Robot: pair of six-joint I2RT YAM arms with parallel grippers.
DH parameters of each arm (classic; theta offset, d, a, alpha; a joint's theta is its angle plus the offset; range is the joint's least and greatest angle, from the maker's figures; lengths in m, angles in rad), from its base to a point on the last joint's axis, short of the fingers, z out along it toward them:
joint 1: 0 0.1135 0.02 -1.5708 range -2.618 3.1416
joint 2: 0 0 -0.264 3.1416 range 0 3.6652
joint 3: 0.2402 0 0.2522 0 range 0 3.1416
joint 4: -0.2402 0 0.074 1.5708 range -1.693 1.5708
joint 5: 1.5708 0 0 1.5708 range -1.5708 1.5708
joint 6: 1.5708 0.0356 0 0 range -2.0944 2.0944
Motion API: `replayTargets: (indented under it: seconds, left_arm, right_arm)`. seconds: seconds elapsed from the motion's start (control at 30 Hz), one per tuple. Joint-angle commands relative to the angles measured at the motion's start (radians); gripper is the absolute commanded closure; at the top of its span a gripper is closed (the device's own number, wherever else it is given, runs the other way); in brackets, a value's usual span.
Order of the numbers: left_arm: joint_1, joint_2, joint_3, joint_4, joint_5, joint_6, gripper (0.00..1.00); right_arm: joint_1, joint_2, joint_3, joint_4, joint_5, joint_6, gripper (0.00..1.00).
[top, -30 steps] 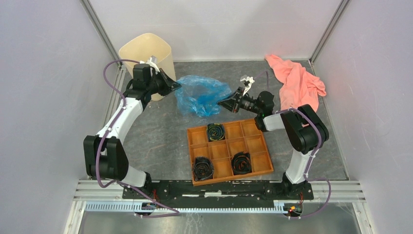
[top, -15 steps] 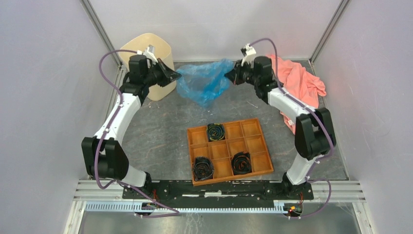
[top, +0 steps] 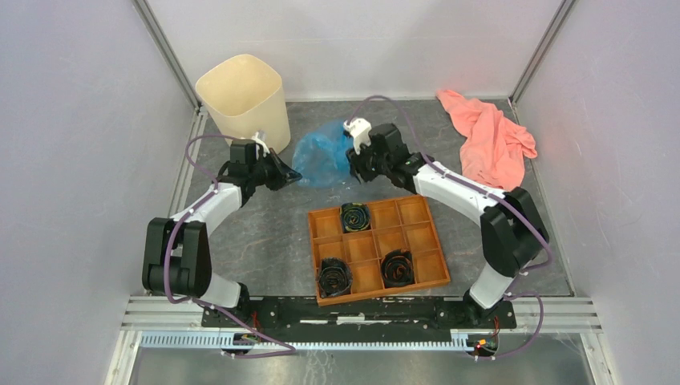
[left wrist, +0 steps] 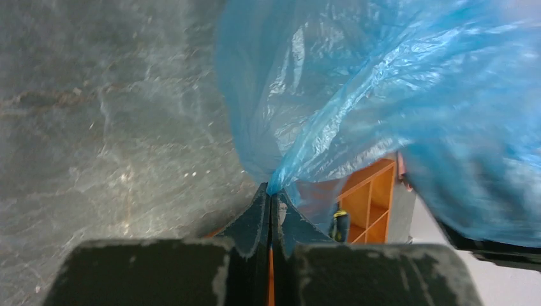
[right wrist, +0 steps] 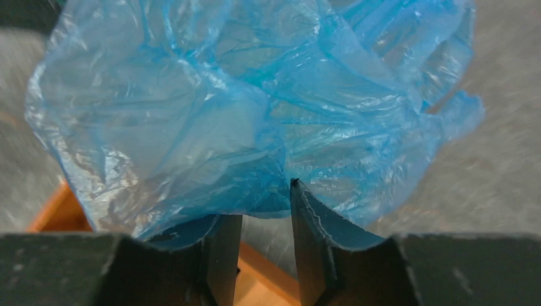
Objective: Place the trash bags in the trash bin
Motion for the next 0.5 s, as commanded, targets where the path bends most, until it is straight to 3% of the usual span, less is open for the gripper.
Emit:
replayTargets:
  seconds: [0.0,0.1,0.2,0.47]
  left_arm:
    - [0.001,-0.021,-0.023,0.087,0.004,0.017,0.98]
    - [0.001,-0.028,-0.004,0.053,-0.036,0.042,0.98]
    - [0.001,-0.029,0.009,0.04,-0.058,0.051,0.98]
    - [0.002,-0.028,0.011,0.012,-0.062,0.062,0.98]
  right_arm:
    - [-0.004,-0.02,-0.061,-0.02,-0.151,-0.067,0.55]
    - [-0.009,-0.106,-0.104,0.002,-0.202,-0.098,0.37]
    - [-0.021,-0.184,-0.108,-0.017,-0.264,-0.13,0.26]
    - [-0.083,-0.288,-0.154,0.087,-0.28,-0.114,0.16]
